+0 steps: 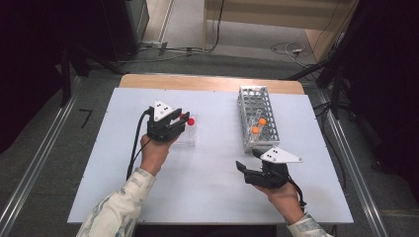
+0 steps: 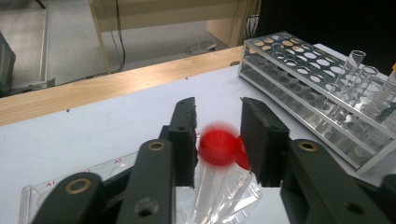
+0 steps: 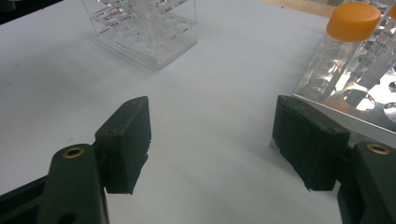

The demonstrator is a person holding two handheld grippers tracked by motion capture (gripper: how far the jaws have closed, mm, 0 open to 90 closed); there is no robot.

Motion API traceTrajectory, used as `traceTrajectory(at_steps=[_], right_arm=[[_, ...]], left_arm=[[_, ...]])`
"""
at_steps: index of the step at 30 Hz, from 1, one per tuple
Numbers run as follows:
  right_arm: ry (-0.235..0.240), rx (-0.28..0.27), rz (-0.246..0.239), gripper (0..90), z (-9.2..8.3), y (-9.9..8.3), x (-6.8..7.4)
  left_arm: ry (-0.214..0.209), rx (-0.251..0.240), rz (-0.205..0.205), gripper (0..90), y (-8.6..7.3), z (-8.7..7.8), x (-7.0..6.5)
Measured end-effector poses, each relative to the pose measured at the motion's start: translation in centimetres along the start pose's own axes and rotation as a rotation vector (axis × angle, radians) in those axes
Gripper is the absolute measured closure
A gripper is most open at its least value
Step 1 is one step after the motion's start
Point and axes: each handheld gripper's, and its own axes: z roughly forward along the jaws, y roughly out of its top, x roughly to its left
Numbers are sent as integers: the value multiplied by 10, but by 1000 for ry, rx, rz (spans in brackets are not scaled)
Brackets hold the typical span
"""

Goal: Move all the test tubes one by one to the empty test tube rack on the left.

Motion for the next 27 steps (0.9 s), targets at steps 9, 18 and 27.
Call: traceTrajectory(at_steps=[9, 18, 27], right_arm=[[-8, -4, 2, 269, 0, 0, -1], [-62, -20, 68, 286, 0, -1, -16], [-172, -73, 84, 430, 12, 5, -27]], left_arm=[[-6, -16, -27, 591, -3, -7, 1], [13, -9, -65, 266, -6, -19, -3], [-12, 17, -60, 100, -15, -32, -12]])
